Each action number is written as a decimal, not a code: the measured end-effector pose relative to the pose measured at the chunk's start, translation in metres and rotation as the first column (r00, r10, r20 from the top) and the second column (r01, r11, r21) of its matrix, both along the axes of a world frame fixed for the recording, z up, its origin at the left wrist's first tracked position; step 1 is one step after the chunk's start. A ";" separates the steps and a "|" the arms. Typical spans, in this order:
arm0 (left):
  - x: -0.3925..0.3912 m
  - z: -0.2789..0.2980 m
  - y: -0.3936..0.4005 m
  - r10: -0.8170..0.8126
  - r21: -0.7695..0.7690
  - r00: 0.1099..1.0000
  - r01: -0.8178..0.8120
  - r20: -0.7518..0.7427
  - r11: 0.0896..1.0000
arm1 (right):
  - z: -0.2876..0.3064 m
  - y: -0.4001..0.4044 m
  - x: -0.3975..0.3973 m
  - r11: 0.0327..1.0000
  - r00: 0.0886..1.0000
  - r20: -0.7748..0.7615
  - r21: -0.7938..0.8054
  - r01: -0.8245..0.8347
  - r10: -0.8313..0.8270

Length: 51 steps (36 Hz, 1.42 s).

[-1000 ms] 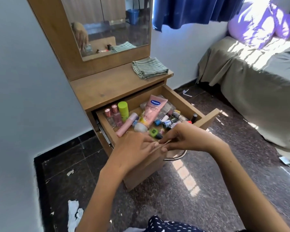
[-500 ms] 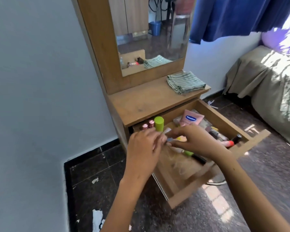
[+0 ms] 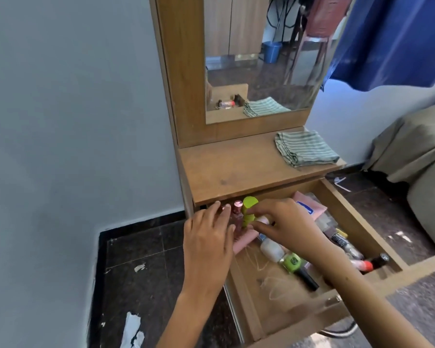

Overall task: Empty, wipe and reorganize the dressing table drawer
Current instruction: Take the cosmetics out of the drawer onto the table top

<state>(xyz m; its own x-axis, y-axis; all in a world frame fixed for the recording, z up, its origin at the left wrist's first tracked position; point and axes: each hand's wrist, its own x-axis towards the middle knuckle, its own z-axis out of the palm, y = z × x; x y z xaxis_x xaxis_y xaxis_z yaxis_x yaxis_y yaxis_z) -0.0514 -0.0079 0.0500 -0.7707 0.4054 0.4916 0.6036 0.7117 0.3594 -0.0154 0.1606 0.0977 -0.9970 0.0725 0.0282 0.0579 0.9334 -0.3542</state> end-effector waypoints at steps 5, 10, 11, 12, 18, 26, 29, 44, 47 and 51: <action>0.000 0.001 0.010 0.016 -0.104 1.000 -0.019 -0.027 0.994 | 0.000 0.003 0.003 1.000 1.000 -0.003 -0.014 -0.025 0.025; -0.003 -0.003 0.018 0.005 -0.181 1.000 -0.004 0.004 0.984 | 0.003 0.008 0.005 0.999 0.999 0.002 -0.020 -0.047 0.047; -0.004 -0.003 0.020 0.008 -0.182 1.000 -0.007 0.005 0.983 | 0.003 0.009 0.005 0.998 0.999 0.009 -0.020 -0.053 0.053; -0.004 -0.003 0.022 0.023 -0.179 1.000 -0.020 0.013 0.984 | 0.004 0.010 0.006 0.998 0.998 0.013 -0.023 -0.057 0.058; -0.011 -0.002 0.026 0.044 -0.147 0.999 -0.041 0.020 0.988 | 0.006 0.015 0.009 0.998 0.999 -0.001 -0.045 -0.045 0.045; -0.006 0.006 0.022 -0.100 -0.048 0.994 0.101 0.035 0.994 | -0.002 0.021 0.010 0.991 0.998 -0.056 -0.135 0.004 -0.011; -0.004 0.019 0.020 -0.128 0.018 0.991 0.127 0.039 0.992 | -0.005 0.020 0.009 0.986 0.998 -0.062 -0.167 0.008 -0.018; -0.017 0.017 0.021 -0.015 -0.022 0.993 0.017 0.114 1.000 | -0.017 0.008 -0.005 0.994 0.999 0.043 -0.113 -0.010 0.015; -0.017 0.017 0.021 0.008 -0.013 0.998 -0.007 0.057 1.000 | -0.019 0.009 -0.005 0.994 0.999 0.046 -0.109 -0.015 0.020; -0.017 0.017 0.020 0.034 0.008 0.999 -0.034 -0.004 0.999 | -0.021 0.011 -0.004 0.994 0.998 0.054 -0.109 -0.019 0.025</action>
<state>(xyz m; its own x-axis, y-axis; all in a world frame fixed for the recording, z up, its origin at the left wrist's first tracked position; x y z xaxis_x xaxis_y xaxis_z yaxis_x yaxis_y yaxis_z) -0.0684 0.0117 0.0672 -0.7822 0.3747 0.4978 0.5802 0.7291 0.3630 -0.0191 0.1714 0.0762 -0.9982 0.0499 -0.0333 0.0596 0.8911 -0.4499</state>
